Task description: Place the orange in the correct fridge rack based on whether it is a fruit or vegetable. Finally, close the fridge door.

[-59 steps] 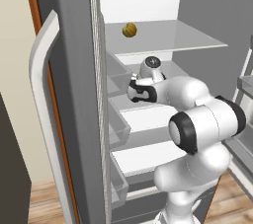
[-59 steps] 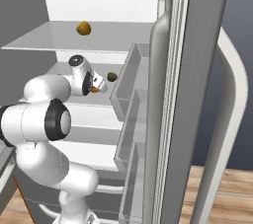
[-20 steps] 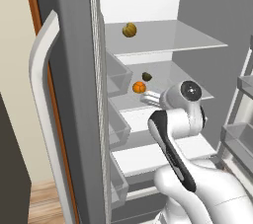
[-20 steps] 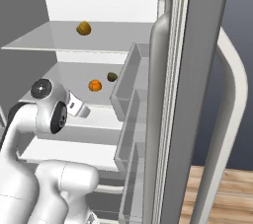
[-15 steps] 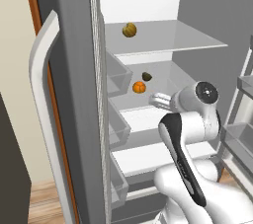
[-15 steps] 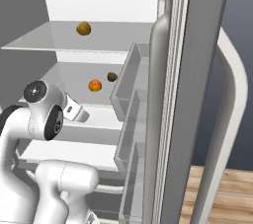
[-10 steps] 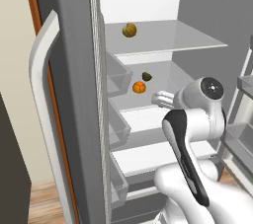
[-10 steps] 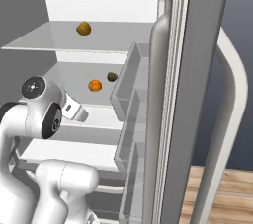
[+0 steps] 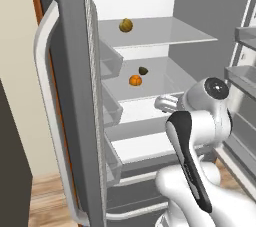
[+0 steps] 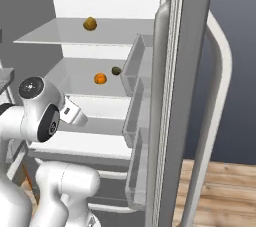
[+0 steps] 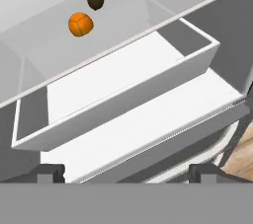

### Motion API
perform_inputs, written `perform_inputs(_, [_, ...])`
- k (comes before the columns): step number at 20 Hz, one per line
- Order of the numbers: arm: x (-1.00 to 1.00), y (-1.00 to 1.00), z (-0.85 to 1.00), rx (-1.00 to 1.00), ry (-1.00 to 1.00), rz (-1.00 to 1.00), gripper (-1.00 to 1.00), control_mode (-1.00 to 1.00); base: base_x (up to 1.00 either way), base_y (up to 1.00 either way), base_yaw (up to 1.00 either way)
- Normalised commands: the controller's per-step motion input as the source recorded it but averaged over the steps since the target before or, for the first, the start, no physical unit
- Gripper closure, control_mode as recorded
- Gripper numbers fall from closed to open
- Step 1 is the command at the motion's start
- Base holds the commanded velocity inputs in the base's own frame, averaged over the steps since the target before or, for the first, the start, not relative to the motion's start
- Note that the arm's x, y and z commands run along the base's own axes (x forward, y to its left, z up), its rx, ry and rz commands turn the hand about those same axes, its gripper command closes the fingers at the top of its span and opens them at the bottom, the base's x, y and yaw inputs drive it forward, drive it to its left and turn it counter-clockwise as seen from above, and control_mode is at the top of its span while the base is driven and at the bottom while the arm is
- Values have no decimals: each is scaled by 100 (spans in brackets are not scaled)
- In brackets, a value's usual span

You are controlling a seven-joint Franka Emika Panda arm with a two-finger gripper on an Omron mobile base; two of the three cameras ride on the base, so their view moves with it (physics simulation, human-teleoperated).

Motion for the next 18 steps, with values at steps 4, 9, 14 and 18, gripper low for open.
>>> perform_inputs(4, [0, 0, 0, 0, 0, 0, -100, 100, -81, 0, 0])
perform_inputs(9, [0, 0, 0, 0, 0, 0, -100, 100, -39, 0, 0])
perform_inputs(14, [0, 0, 0, 0, 0, 0, -100, 100, -28, 0, 0])
perform_inputs(18, [0, 0, 0, 0, 0, 0, -100, 100, -31, 0, 0])
